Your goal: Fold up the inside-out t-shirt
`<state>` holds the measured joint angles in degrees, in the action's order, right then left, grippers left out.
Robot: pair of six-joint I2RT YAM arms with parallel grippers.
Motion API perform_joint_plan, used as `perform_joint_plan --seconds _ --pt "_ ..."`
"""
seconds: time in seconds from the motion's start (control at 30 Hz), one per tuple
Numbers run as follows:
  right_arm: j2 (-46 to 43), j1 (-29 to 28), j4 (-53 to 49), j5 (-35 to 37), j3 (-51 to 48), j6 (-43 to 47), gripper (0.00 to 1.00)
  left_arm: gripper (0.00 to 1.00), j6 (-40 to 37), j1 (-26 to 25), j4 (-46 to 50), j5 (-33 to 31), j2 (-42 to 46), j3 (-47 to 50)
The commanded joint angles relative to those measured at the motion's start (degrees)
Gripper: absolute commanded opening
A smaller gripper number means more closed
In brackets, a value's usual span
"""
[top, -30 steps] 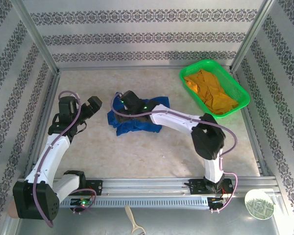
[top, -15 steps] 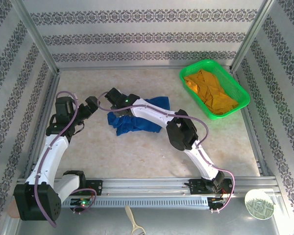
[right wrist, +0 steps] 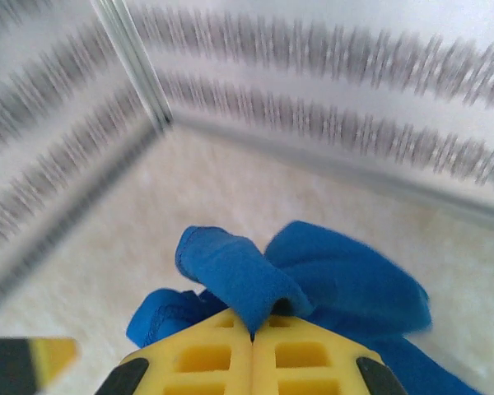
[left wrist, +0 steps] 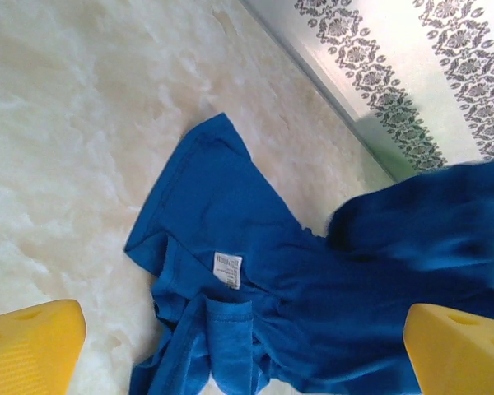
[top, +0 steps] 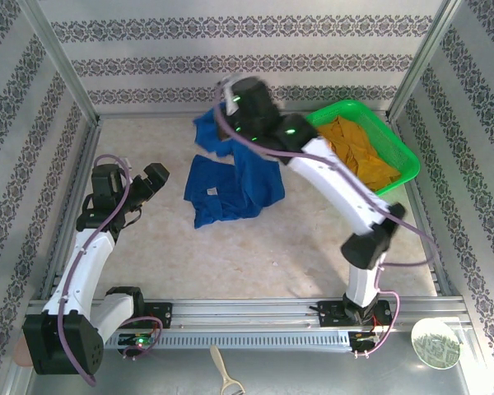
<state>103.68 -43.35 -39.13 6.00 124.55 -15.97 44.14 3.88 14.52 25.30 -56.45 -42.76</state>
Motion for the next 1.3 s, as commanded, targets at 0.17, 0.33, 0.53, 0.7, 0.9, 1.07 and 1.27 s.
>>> perform_joint_plan --seconds 0.17,0.33,0.53,0.7,0.9,1.07,1.27 --pt "-8.88 4.84 2.18 -12.38 2.38 -5.66 0.0 0.99 0.3 -1.0 -9.04 8.62 -5.97 0.1" --pt "-13.32 7.67 2.18 -12.68 0.8 -6.33 0.0 0.99 -0.28 -5.19 -13.45 8.14 -12.09 -0.81" --pt "-16.71 10.95 3.73 -14.06 -4.38 -8.24 0.0 0.99 0.51 -12.36 -19.05 5.63 -19.61 0.46" --pt "-24.77 12.26 5.97 -11.0 -17.76 -9.25 0.0 0.99 2.09 -14.94 -23.11 3.62 -21.75 4.62" --pt "-41.69 14.04 11.29 -3.2 -44.86 -13.84 0.0 0.99 2.84 -16.34 -26.35 2.03 -22.92 9.85" --pt "-54.48 15.15 8.7 2.89 -60.85 -18.62 0.0 0.99 2.06 -18.6 -26.03 0.53 -24.56 10.39" --pt "-63.14 15.4 3.67 7.17 -69.6 -20.64 0.0 0.99 -1.47 -19.2 -19.95 -3.48 -26.85 4.45"
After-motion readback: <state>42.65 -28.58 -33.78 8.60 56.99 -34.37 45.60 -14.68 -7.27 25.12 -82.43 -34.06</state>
